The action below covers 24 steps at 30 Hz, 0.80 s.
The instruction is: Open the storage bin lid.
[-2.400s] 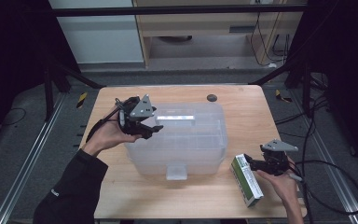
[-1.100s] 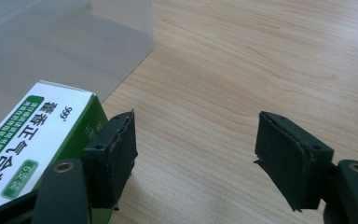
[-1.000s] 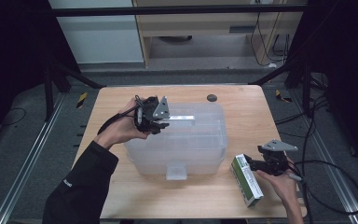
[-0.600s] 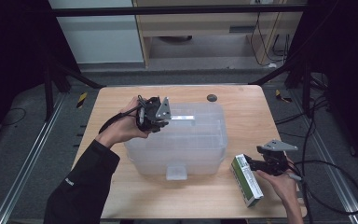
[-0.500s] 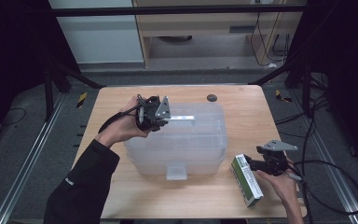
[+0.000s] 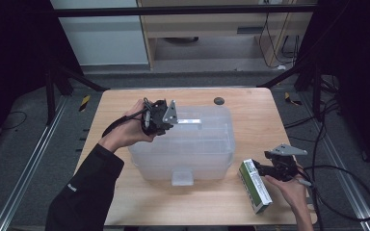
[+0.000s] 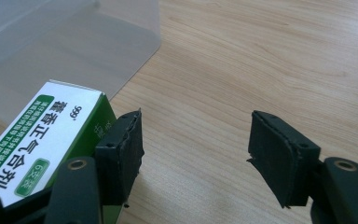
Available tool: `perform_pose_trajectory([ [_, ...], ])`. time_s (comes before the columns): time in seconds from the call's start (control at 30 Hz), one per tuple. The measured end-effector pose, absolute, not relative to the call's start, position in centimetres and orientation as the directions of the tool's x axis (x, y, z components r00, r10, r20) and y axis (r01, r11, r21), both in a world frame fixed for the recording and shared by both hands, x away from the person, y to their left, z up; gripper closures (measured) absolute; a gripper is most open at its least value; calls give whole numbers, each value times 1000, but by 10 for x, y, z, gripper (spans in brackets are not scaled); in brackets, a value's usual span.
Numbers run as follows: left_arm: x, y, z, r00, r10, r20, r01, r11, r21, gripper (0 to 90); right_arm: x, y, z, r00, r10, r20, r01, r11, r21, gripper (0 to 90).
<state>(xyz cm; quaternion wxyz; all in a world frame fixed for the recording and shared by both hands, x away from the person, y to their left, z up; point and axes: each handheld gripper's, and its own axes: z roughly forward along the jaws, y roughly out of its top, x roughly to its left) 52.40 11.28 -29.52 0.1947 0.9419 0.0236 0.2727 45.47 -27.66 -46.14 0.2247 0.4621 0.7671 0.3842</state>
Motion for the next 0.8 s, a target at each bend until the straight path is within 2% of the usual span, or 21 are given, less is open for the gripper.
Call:
perform_pose_trajectory([
  [0.43, 524, 113, -294, 853, 140, 503, -69, -925, 374, 728, 453, -276, -457, -455, 890, 10, 546, 271, 793, 422],
  [0.6, 526, 113, -293, 854, 142, 501, -70, -922, 381, 728, 451, -280, -451, -414, 910, 3, 531, 239, 813, 555],
  [0.8, 527, 112, -291, 856, 132, 499, -68, -929, 363, 729, 449, -284, -446, -390, 921, 18, 522, 204, 828, 643],
])
